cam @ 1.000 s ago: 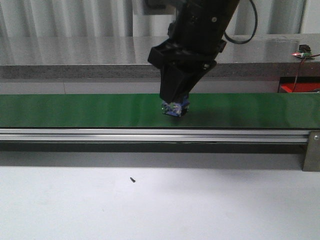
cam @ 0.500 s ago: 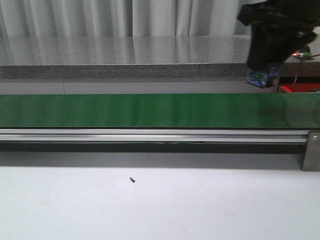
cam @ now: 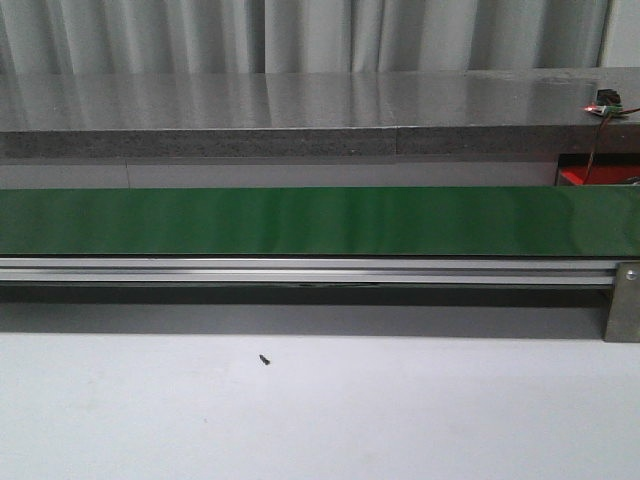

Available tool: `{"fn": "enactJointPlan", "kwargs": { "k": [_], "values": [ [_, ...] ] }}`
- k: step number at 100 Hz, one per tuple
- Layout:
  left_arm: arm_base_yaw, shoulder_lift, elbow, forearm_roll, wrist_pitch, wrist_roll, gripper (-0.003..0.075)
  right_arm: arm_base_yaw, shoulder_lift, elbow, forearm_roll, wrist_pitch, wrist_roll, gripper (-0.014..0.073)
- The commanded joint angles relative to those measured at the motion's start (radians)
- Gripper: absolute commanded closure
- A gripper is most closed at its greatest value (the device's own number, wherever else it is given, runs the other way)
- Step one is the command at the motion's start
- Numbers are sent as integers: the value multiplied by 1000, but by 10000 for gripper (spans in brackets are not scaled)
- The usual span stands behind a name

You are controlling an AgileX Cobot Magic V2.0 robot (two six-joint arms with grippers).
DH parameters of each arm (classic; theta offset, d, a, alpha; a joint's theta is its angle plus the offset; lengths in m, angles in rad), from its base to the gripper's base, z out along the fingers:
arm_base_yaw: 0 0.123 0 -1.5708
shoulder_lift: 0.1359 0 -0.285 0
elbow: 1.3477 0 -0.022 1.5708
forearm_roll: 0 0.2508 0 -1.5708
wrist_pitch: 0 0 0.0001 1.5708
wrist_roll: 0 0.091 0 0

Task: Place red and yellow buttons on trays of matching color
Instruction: 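Carry the yellow button into the yellow tray and open the right gripper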

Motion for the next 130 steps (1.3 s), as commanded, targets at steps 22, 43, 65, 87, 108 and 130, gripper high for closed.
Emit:
{"fn": "enactJointPlan", "kwargs": {
  "k": [22,43,65,87,108,130],
  "values": [
    [-8,3,-28,-25,-74,1,740,-126,-29,32,0,-133,0,403],
    [-8,3,-28,-25,-74,1,740,-145,25,49,4,-153,4,403],
    [-8,3,-28,-25,-74,1,740,-145,94,49,4,-162,4,403],
    [-8,3,-28,-25,-74,1,740,-145,133,49,4,-158,4,394],
    [-8,3,-28,-25,-74,1,740,-145,133,49,4,-137,4,165],
    [-8,3,-28,-25,-74,1,740,-145,113,49,7,-121,6,108]
  ]
}}
